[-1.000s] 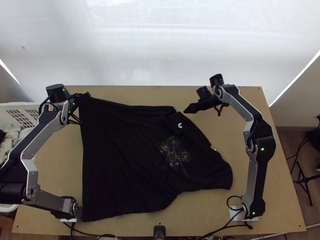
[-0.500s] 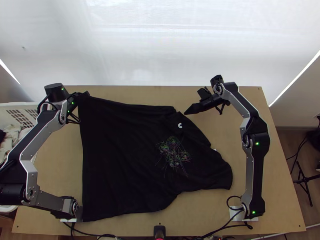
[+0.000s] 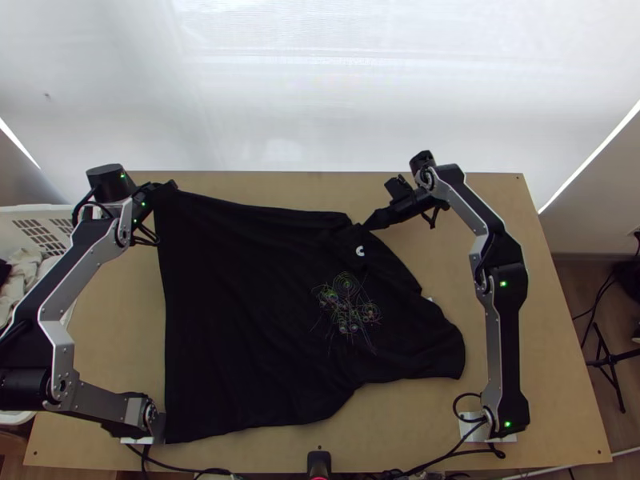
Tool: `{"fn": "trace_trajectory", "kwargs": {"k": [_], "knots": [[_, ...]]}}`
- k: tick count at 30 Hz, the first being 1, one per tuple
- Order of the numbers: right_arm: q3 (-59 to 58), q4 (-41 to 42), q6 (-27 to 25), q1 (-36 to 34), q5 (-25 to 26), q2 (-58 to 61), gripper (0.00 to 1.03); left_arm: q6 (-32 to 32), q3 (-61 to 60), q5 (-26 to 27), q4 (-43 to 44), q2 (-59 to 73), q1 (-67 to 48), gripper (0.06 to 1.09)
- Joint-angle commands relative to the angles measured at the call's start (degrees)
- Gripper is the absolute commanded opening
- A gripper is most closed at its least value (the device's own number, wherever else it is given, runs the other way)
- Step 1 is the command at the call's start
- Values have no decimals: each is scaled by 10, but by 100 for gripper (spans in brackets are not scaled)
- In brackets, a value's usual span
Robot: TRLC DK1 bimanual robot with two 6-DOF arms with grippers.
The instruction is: Fold the t-shirt
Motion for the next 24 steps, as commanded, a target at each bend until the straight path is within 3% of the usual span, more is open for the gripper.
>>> {"fn": "trace_trajectory", "kwargs": {"k": [1, 14, 24], "knots": [[10, 0, 2, -2, 19, 16, 68, 1, 1, 1, -3, -1, 6, 9], [7, -14, -8, 8, 30, 14, 59, 2, 7, 1, 0, 5, 9, 9], [7, -30, -16, 15, 30, 11, 59, 0, 8, 1, 2, 7, 9, 9]]}}
